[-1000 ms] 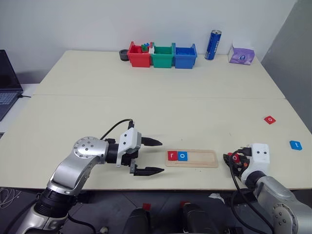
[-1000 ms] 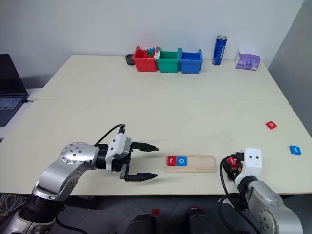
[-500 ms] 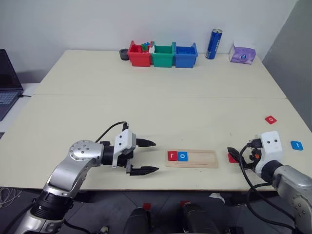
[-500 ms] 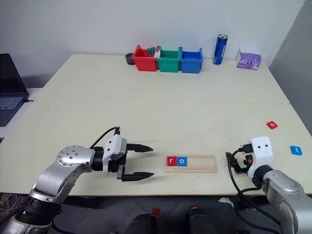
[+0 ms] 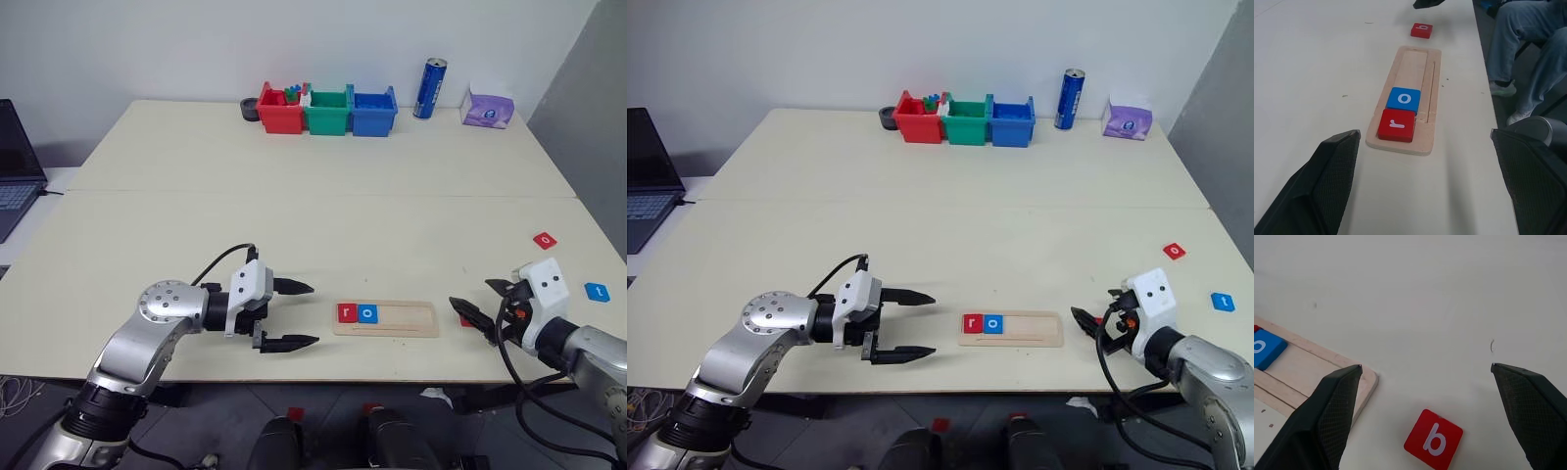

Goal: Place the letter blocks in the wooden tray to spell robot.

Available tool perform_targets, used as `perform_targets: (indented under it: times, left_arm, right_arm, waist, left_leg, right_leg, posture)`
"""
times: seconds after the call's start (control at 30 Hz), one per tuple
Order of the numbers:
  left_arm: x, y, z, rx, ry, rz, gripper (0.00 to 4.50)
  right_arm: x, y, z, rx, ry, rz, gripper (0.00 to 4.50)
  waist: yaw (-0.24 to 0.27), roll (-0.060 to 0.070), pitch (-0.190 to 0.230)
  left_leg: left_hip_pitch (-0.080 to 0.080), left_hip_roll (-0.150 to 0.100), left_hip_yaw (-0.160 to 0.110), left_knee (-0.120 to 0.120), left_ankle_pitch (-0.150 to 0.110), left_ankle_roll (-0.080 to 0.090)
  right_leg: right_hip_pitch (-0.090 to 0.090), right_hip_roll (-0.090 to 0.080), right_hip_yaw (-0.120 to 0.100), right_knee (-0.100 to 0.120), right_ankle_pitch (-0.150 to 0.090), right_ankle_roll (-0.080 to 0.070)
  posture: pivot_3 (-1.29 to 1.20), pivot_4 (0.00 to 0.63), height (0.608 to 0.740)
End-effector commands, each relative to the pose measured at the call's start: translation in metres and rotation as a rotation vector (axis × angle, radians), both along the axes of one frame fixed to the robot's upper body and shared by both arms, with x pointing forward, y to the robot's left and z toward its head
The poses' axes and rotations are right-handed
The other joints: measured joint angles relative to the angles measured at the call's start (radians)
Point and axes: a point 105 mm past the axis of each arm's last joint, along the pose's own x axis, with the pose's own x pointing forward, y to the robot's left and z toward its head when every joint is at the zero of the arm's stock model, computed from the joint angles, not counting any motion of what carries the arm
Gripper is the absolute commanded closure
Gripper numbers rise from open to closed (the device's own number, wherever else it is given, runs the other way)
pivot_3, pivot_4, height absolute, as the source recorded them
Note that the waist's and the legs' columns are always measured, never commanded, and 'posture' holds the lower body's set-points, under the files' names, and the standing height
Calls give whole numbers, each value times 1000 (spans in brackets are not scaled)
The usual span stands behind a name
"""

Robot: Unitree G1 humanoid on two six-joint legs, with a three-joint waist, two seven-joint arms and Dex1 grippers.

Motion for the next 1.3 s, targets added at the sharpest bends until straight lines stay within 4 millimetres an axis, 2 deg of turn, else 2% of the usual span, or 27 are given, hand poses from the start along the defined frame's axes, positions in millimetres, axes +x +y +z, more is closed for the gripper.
perform_targets:
  times: [0.03, 0.17, 0.5, 0.77, 0.9, 1.03, 1.3]
  left_arm:
    - [-1, -3, 10, -9, -46, -10, 0]
    - [-2, -3, 10, -10, -46, -12, 0]
    - [0, -6, 12, -2, -55, -29, 0]
    - [0, -9, 12, -10, -57, -27, 0]
    - [0, -8, 10, -4, -53, -30, 0]
    - [1, -8, 9, 0, -54, -29, 0]
    - [0, -8, 9, 2, -55, -23, 0]
  right_arm:
    - [-2, 3, 8, -13, -53, 63, 14]
    - [-1, -3, 9, -42, -84, 57, 14]
    - [-16, -8, 20, -104, -24, 239, 14]
    - [-26, -18, 1, -291, 116, 389, 14]
    - [-20, -21, -5, -332, 147, 428, 14]
    - [-3, -29, -14, -414, 153, 461, 14]
    - [12, -35, -29, -423, 236, 534, 14]
  waist:
    - [0, 0, 0]
    - [0, 0, 0]
    - [1, -1, 0]
    - [1, -1, 1]
    - [1, -1, 1]
    - [0, -2, 1]
    - [1, -1, 2]
  left_leg:
    - [0, 0, 0, 0, 0, 0]
    - [0, 0, 0, 0, 0, 0]
    - [0, 0, 0, 1, 0, 0]
    - [0, -1, 0, 1, 0, 0]
    - [1, -1, 0, 1, 0, 0]
    - [1, -1, 1, 1, 0, 0]
    - [1, 0, 1, 1, 0, 0]
  right_leg:
    - [0, 0, 0, 0, 0, 0]
    - [0, 0, 0, 0, 0, 0]
    - [0, 0, 0, 0, 0, 0]
    - [1, 0, -1, 0, 0, 0]
    - [1, 0, 0, 0, 0, 0]
    - [1, 0, -1, 0, 0, 0]
    - [1, 0, -1, 0, 0, 0]
  posture:
    - [0, 150, 740]
    - [0, 150, 740]
    - [0, 150, 740]
    - [0, 150, 740]
    - [0, 150, 740]
    - [0, 150, 740]
    - [0, 150, 740]
